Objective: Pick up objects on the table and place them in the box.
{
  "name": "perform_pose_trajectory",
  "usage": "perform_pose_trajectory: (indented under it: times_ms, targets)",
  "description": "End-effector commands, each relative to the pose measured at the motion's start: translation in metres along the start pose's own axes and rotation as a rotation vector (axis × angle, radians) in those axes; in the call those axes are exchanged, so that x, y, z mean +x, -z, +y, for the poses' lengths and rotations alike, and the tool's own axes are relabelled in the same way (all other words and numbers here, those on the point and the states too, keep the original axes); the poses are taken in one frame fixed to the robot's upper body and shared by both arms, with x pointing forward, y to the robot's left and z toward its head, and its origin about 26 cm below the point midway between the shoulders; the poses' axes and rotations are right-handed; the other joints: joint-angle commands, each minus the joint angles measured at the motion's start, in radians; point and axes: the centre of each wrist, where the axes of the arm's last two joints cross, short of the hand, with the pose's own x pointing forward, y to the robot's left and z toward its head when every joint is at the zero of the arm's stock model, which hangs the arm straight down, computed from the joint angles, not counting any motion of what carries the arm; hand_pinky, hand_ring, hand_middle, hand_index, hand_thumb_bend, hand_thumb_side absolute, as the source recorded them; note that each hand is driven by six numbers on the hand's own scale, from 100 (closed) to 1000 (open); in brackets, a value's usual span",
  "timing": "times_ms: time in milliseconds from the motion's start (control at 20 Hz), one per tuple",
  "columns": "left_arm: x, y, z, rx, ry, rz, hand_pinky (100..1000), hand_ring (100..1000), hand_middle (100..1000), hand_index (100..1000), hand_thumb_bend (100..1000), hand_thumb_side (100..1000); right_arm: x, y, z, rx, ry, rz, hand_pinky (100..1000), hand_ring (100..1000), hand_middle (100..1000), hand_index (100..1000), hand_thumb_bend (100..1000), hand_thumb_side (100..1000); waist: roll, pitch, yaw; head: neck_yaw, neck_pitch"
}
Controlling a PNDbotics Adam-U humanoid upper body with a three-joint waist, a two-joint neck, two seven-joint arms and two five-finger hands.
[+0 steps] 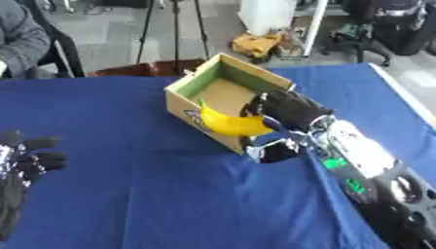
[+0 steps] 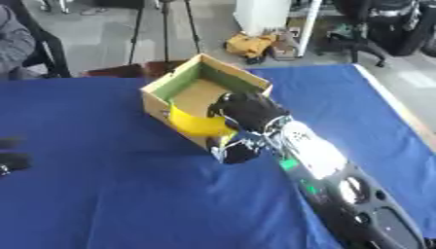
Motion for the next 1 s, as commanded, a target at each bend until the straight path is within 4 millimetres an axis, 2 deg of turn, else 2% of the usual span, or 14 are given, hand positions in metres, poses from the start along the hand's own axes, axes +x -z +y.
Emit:
perform_pose_trajectory:
  times_ms: [50, 350, 700, 850, 1000]
  targets:
    - [0.007, 0.002, 0.0, -0.013, 0.007, -0.021, 714, 672, 732, 689, 210, 1000, -0.028, 0.004, -0.011, -0.036, -0.008, 0.095, 498, 469, 487, 612, 100, 378, 0.003, -0.015, 0.009, -0.012, -0.014]
    - [0.011, 0.007, -0.006, -0.058, 0.003, -0.034, 715, 672, 731, 689, 209, 1000, -0.066, 0.027, 0.005, -0.05, 0.037, 0.258, 494, 461, 472, 603, 100, 393, 0.0, -0.01, 0.072, -0.054, -0.032]
    - [0.023, 0.018, -0.016, -0.137, 0.003, -0.077, 715, 672, 731, 689, 208, 1000, -0.113, 0.035, 0.035, -0.045, 0.071, 0.413, 501, 468, 477, 608, 100, 402, -0.008, 0.004, 0.189, -0.134, -0.08]
    - [0.025, 0.019, -0.017, -0.147, 0.002, -0.078, 715, 672, 731, 689, 206, 1000, -0.123, 0.035, 0.047, -0.048, 0.093, 0.436, 511, 493, 503, 641, 100, 417, -0.011, 0.009, 0.211, -0.151, -0.087]
    - [0.025, 0.019, -0.017, -0.147, 0.004, -0.08, 715, 673, 731, 689, 207, 1000, -0.127, 0.034, 0.058, -0.051, 0.112, 0.428, 527, 521, 527, 671, 100, 434, -0.013, 0.016, 0.214, -0.158, -0.089]
